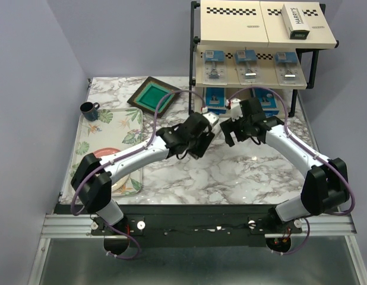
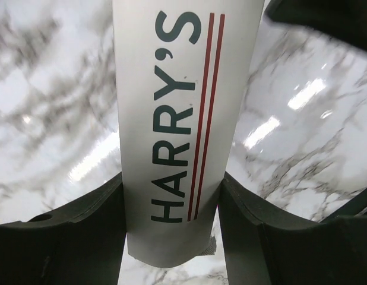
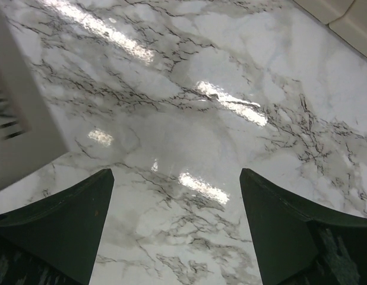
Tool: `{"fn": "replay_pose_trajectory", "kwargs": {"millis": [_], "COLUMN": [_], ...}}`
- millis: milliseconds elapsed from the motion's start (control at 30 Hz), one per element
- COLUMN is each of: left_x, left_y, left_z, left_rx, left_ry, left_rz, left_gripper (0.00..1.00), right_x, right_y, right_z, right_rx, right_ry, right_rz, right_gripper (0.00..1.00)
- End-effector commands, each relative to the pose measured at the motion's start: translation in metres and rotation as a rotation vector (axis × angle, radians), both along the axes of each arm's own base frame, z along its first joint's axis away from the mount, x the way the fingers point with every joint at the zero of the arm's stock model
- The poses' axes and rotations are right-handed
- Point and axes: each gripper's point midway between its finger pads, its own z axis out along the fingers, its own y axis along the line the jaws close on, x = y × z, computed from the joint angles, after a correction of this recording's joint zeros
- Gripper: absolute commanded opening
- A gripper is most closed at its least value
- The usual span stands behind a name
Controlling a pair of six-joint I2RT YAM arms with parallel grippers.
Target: Place and organize the shaving razors onto the shelf
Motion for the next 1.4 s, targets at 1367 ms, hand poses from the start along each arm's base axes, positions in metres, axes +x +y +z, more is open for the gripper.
{"fn": "replay_pose_trajectory", "kwargs": {"millis": [1367], "left_x": [0.215], "left_y": [-0.061], "left_z": [0.446], "left_rx": [-0.807], "left_ry": [-1.147], "left_rz": [0.294], "left_gripper": [0.58], "right_x": [-0.019], "right_y": [-0.073], "right_z": [-0.029], "right_rx": [-0.020], "right_ry": [0.040], "right_rz": [-0.207], "right_gripper": [0.95]}}
